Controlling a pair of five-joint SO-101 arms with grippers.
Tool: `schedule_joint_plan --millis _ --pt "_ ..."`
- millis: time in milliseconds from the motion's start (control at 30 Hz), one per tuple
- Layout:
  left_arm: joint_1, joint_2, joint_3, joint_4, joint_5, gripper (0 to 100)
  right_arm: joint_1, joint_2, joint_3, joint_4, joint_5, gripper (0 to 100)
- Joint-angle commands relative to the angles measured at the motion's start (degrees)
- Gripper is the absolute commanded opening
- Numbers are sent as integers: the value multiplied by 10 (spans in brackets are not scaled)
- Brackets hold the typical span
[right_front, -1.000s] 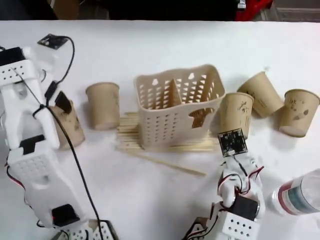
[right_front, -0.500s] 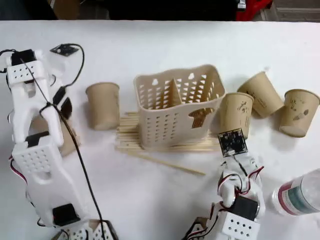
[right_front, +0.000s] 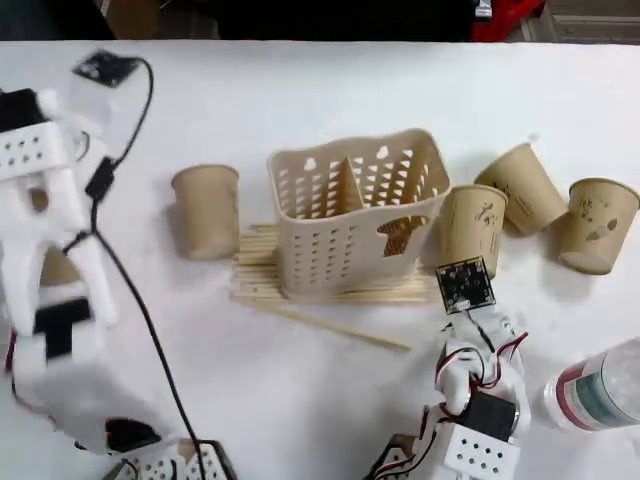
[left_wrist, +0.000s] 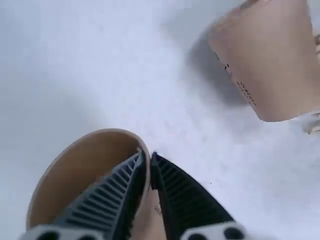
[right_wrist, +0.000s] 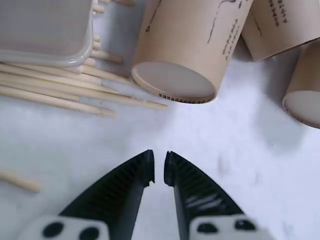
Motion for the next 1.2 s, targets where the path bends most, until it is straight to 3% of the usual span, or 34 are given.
schedule_joint_plan --millis 0,100,200,300,400,500,1000,1167 --pt "44 -204 4 3 36 20 0 -5 5 4 1 49" --pt "141 -336 0 -6 84 20 0 -5 5 4 1 49" --pt "291 -425 5 -65 153 20 0 -5 5 4 1 49" --pt "404 -434 5 -160 215 20 0 -5 5 4 1 49" --pt "467 -400 4 -239 268 20 0 -5 5 4 1 49" --pt "509 -356 0 -266 316 20 0 -5 5 4 1 49" --pt "551 -264 5 -291 320 20 0 -5 5 3 1 49" --pt "611 -253 6 -324 320 20 0 -5 5 3 1 49"
